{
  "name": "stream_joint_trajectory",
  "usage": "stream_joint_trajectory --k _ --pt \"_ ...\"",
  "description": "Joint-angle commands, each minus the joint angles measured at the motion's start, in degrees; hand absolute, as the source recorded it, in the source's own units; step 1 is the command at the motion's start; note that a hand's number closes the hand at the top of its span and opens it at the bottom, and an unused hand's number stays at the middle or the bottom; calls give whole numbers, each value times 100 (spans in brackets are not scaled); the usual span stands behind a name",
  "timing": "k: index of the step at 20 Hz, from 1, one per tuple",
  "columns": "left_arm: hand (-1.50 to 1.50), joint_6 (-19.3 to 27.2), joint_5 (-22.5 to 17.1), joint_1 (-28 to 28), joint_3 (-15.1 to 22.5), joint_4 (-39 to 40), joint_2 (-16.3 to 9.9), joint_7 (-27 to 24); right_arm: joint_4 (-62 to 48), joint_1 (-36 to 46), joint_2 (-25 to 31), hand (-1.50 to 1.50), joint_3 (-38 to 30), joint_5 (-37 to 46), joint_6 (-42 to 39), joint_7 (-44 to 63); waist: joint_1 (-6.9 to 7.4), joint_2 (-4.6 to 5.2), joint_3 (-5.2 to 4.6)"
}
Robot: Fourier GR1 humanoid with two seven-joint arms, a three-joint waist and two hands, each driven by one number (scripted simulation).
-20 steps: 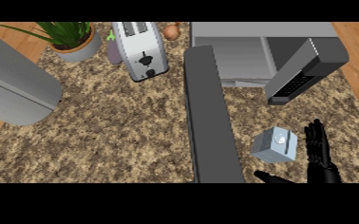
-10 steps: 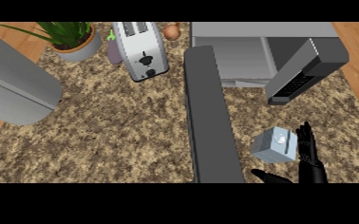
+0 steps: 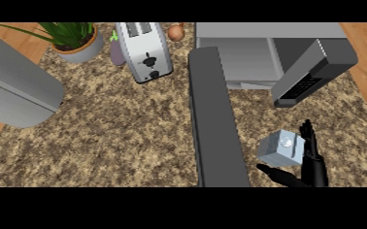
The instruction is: Pick up the milk, place it into the microwave and close the microwave
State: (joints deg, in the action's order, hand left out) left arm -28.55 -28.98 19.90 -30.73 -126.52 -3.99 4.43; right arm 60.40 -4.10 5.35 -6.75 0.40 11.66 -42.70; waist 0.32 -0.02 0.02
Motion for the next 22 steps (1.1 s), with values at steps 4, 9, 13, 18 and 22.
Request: stream_joint_trajectory --k 4,9,13,18,22 --pt "-150 -156 -140 162 -137 -178 155 168 -1301 658 164 150 -261 -134 -479 -955 9 1 1" --pt "-150 -364 -257 -73 -416 228 -77 -81 -1107 477 121 150 -89 290 59 -1531 -6 -2 -2" --pt "-150 -369 -604 203 -475 -155 -17 190 -2338 1488 179 150 -339 173 -243 -2021 70 9 6" --pt "-150 -213 -203 -282 -276 235 -100 212 -3186 2696 725 150 -346 198 -1075 -1726 130 45 13" --pt "-150 -267 -409 -270 -434 312 -193 222 -3097 2455 760 150 -56 323 -1723 -2074 32 12 2"
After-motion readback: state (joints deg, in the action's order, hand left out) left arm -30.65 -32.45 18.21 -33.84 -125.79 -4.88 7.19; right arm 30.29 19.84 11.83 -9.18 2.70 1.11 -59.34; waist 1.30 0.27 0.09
